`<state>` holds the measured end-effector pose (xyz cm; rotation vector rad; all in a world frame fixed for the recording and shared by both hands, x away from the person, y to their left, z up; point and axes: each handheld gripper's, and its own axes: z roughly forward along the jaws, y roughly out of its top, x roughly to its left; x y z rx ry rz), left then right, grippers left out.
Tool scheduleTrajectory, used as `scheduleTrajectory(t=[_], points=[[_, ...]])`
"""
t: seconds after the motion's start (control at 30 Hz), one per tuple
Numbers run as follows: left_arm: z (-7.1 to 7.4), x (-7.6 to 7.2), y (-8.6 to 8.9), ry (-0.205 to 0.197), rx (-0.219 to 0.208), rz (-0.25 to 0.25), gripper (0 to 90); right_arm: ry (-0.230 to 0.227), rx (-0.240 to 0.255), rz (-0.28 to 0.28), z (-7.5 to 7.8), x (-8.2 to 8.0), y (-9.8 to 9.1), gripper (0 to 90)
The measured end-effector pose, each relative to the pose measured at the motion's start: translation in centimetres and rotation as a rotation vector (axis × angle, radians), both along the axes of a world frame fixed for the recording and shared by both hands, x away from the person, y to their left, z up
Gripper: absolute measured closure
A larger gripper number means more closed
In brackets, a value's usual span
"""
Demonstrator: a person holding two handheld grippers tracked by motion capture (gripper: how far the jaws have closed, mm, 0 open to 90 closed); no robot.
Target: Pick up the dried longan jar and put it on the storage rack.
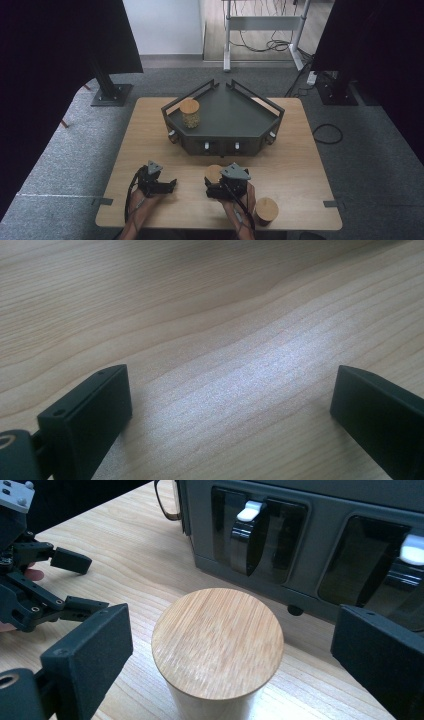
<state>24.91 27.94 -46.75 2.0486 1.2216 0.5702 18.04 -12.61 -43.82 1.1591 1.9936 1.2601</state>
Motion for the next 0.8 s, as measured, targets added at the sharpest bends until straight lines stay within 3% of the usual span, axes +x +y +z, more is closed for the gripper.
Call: scheduleTrajectory(t=[0.8], points=[[0.0, -0.1, 0.0, 0.0, 0.0, -0.001, 2.7, 0.05, -0.047, 0.019, -1.9, 1.4, 1.3, 8.4]])
